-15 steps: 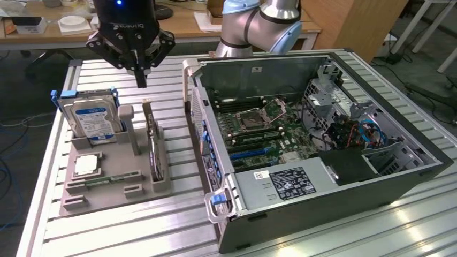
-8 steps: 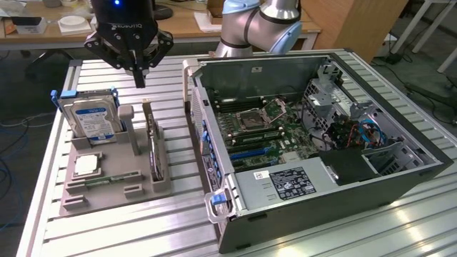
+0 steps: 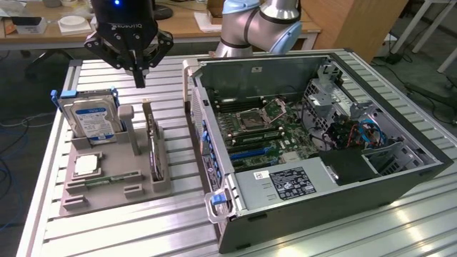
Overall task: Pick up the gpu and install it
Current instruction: 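Pick up the gpu and move the gpu toward the slot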
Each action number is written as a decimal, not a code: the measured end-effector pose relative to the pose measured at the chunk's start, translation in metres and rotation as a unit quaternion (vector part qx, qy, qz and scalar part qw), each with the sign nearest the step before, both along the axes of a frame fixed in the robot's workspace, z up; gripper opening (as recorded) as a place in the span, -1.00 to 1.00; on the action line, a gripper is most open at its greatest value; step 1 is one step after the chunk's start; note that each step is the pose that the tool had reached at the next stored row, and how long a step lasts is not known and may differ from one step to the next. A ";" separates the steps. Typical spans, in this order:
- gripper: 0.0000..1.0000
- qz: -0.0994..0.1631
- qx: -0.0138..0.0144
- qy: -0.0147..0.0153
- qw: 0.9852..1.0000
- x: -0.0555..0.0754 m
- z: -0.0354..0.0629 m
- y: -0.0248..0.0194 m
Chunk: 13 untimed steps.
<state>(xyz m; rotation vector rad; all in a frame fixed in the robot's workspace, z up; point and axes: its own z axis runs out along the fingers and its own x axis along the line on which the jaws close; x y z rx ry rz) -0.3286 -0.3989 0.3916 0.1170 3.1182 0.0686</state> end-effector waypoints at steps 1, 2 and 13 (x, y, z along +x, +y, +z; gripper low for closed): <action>-0.80 0.000 0.000 0.000 1.000 0.000 0.0000 0.0000; -0.80 0.000 0.000 0.000 1.000 0.000 0.0000 0.0000; -0.18 0.000 0.000 0.000 1.000 0.000 0.0000 0.0000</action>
